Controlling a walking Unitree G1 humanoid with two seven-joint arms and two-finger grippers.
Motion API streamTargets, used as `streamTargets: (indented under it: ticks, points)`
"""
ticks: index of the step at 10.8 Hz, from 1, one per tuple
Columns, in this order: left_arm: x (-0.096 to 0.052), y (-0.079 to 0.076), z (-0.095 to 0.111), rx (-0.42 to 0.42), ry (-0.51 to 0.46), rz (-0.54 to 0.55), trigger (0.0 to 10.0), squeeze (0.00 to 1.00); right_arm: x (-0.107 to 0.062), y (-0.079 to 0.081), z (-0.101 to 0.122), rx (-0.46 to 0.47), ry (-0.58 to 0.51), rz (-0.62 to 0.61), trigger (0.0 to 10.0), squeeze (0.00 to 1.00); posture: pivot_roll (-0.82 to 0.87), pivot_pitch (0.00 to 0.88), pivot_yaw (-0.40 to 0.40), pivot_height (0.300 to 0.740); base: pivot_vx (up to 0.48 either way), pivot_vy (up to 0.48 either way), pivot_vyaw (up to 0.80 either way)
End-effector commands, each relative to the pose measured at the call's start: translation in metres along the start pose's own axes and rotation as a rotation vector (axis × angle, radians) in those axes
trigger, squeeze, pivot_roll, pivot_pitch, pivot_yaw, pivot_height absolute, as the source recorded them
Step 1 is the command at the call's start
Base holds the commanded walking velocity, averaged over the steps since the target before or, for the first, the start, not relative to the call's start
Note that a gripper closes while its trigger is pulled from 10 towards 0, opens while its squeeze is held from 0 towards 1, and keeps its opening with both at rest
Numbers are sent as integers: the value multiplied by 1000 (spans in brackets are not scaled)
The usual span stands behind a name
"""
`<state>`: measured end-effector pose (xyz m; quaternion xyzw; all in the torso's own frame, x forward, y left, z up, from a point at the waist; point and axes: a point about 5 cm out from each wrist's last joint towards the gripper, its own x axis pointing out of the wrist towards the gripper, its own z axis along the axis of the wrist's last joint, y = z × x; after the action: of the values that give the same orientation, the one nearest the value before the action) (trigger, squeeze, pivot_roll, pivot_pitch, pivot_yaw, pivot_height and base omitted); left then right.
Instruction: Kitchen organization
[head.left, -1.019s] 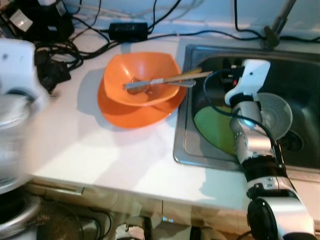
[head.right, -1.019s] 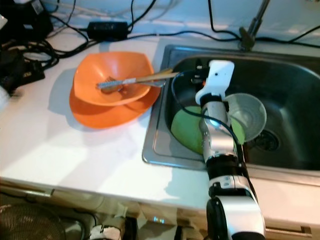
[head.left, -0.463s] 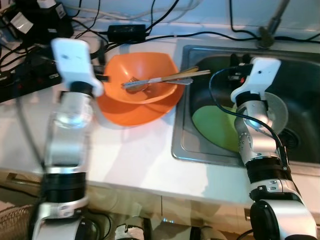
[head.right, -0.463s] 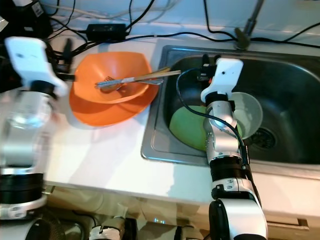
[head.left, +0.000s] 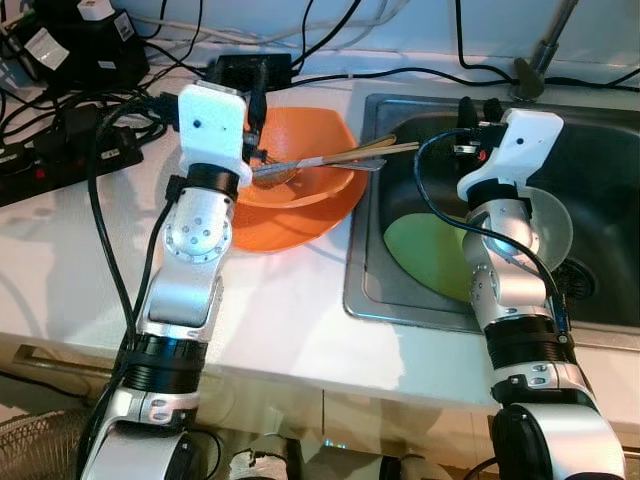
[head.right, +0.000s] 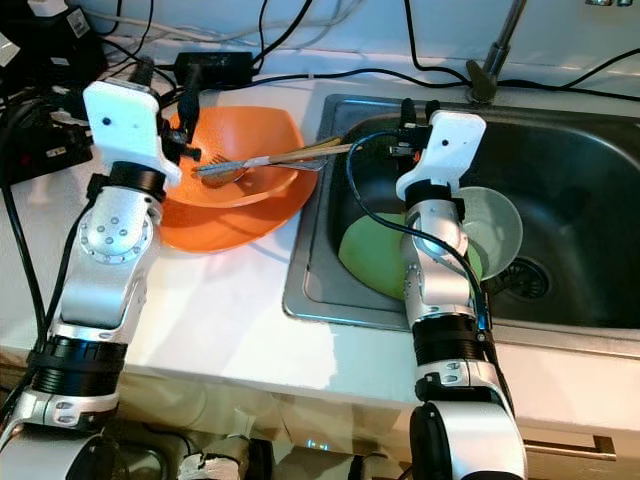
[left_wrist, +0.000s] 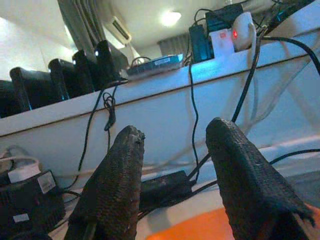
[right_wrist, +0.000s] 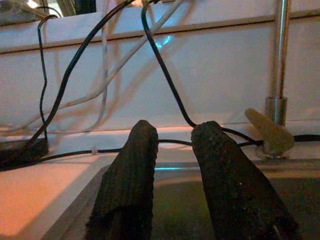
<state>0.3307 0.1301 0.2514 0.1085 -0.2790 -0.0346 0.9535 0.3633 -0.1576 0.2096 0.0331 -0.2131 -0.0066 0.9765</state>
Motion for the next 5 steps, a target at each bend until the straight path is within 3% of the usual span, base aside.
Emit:
streamTargets:
  ticks: [1,5]
  points:
    - [2,1,0,10,-13,16,10000,0,-2,-1,4,1,-23,-3,10000,0,91,88,42,740,0,-382,0]
    - [3,0,1,14,-33,19,10000,0,-3,-1,2,6,-7,0,10000,0,93,99,40,740,0,-400,0]
